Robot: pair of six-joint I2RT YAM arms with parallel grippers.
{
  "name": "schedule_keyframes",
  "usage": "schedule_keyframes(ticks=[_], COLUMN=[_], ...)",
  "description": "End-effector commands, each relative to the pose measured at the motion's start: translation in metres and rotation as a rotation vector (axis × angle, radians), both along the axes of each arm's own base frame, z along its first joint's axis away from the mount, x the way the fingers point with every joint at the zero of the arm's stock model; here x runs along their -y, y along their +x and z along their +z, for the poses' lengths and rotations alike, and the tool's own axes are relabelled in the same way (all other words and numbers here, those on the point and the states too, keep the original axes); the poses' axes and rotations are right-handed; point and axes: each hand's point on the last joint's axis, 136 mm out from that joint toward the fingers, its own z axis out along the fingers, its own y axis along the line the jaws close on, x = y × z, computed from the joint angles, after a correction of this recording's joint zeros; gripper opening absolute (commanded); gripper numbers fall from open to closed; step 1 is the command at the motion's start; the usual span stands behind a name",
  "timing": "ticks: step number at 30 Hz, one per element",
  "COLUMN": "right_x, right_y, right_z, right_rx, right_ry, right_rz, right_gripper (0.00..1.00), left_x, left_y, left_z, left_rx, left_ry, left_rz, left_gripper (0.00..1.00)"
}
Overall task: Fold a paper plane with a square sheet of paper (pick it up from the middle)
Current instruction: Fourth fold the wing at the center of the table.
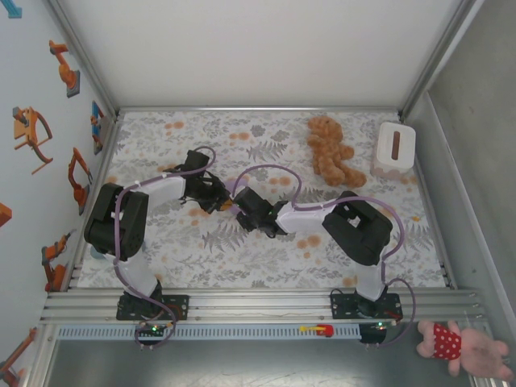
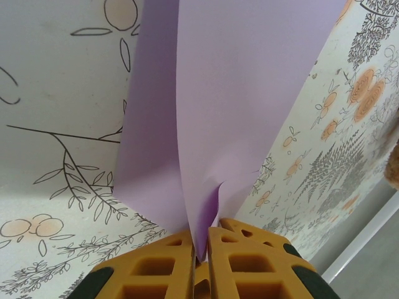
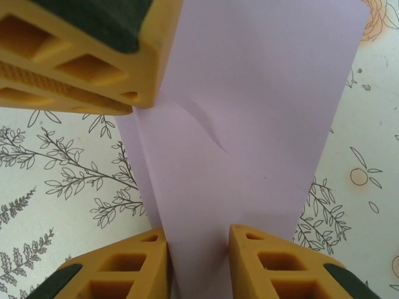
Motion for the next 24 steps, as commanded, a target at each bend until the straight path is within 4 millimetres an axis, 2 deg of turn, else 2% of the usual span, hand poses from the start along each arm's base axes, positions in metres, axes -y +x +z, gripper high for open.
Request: schedule_keyframes(ticks=[1, 7, 15, 19, 24], right_x=[0.008, 0.002, -0.007, -0.011, -0.015], right_y=[-0.004, -0.009, -0.020, -0.024, -0.027], right_z=[-0.013, -0.011, -0.013, -0.012, -0.008], right_rx=[-0.001, -0.023, -0.089, -0.133, -0.207], right_ry=[-0.053, -0.026, 0.038, 0.093, 0.183], right_rz=[0.001, 0.024, 0.057, 0.061, 0.065], right_gripper=[0.24, 0.16, 0.12, 0.12, 0.12], left_x=[-0.002, -0.019, -0.061, -0.065, -0.060], left_y=[0.007, 0.015, 0.027, 0.023, 0.013], left_z=[0.018, 0.023, 0.039, 0.045, 0.042], left_rx=[0.032, 0.042, 0.102, 0.140, 0.160], left_ry=[-0.011, -0.002, 0.009, -0.005, -0.071], left_rz=[0.008, 0.042, 0.142, 0.167, 0.193], left_gripper=[0.13, 0.22, 0.34, 0.39, 0.40])
